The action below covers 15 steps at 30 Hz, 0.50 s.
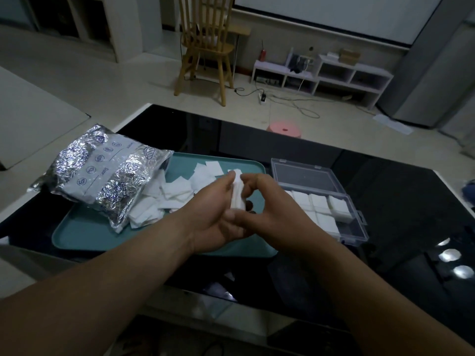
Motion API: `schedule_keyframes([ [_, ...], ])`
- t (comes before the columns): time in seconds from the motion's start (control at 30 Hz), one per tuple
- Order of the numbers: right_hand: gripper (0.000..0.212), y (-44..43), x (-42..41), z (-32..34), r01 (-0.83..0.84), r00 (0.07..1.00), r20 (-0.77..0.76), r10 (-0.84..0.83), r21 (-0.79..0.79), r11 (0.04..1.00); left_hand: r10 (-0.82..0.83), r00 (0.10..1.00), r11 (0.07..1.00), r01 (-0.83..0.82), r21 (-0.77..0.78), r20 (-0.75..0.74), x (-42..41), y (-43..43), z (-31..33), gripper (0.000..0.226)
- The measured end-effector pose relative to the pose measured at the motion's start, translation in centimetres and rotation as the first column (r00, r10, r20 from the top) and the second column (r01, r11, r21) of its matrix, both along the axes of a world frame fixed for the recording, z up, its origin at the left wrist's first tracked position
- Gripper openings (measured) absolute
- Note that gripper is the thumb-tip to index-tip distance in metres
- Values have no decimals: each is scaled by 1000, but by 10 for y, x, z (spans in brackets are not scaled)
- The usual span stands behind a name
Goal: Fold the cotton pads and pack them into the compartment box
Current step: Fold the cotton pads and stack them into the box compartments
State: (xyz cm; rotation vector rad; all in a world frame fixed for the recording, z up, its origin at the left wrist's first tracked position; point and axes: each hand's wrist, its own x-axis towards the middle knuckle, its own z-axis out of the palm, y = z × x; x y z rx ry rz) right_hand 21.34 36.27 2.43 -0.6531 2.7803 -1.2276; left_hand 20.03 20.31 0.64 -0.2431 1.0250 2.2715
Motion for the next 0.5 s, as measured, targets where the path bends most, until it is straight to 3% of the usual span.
schedule_keyframes([
  [0.17,21,24,5,1,319,948,33,-318,-118,940,168,984,984,-171,-43,-64,-4,26,4,33],
  [0.5,10,68,7,9,418,906,98,-412,-50,907,110,942,903,-227,-364,-316,2,99,13,40],
])
